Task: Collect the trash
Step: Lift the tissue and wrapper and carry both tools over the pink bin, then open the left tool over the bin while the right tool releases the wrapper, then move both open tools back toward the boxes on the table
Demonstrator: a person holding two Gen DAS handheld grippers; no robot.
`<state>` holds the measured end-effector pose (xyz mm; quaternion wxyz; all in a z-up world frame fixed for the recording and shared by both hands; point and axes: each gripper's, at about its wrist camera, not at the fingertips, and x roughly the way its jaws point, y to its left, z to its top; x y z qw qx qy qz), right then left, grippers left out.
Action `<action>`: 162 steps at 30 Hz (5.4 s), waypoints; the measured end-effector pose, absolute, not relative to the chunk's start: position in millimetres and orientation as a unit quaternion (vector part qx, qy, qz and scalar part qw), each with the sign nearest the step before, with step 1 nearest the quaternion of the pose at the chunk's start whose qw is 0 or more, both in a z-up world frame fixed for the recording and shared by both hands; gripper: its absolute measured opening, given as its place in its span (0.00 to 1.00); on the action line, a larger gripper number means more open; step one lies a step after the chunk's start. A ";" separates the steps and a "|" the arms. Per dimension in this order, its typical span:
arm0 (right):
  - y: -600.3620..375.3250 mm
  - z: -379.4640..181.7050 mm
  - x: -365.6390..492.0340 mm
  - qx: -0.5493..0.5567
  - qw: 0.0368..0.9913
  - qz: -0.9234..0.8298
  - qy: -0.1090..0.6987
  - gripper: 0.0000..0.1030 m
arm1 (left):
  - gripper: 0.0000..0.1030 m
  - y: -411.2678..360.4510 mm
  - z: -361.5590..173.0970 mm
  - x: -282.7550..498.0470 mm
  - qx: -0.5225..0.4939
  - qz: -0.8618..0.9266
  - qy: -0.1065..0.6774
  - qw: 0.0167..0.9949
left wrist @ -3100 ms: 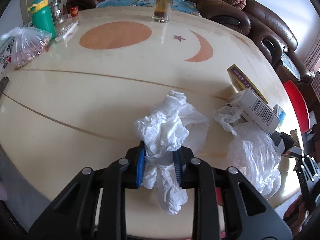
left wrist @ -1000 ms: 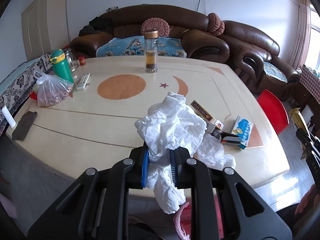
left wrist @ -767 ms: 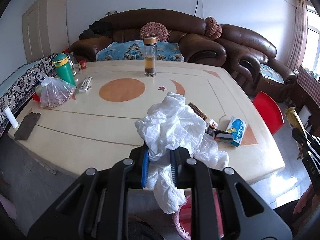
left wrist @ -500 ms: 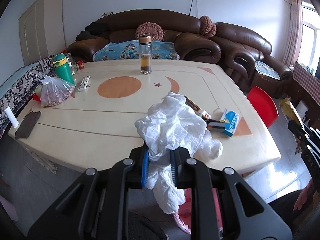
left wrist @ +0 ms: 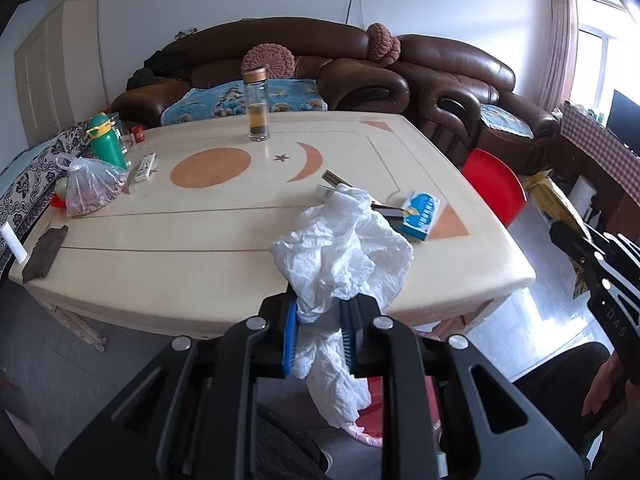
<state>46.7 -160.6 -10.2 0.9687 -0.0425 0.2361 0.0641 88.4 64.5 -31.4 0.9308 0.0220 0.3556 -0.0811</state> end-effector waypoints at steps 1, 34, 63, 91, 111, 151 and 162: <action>-160.1 -10.9 44.5 -0.042 0.968 0.064 0.238 0.19 | 0.18 62.2 -32.4 87.1 0.024 -0.084 0.357 0.930; -175.8 -131.4 49.1 -0.008 0.921 0.076 0.382 0.19 | 0.18 -5.2 -143.5 58.8 0.078 -0.166 0.471 0.863; -175.2 -252.1 100.7 0.020 0.843 0.106 0.527 0.19 | 0.18 -12.6 -264.8 124.4 0.050 -0.156 0.612 0.774; -174.8 -366.6 143.9 0.020 0.761 0.112 0.639 0.20 | 0.19 -29.2 -376.0 166.4 0.009 -0.131 0.728 0.673; -185.5 -353.1 146.1 0.036 0.779 0.099 0.618 0.64 | 0.65 -16.9 -363.1 173.4 0.000 -0.099 0.717 0.690; -214.7 34.5 219.2 0.052 0.939 0.118 0.320 0.92 | 0.82 74.0 30.9 245.1 0.012 -0.106 0.498 0.860; -221.6 -0.7 275.3 0.053 0.923 0.109 0.365 0.92 | 0.82 61.0 -35.9 311.4 -0.099 -0.097 0.569 0.810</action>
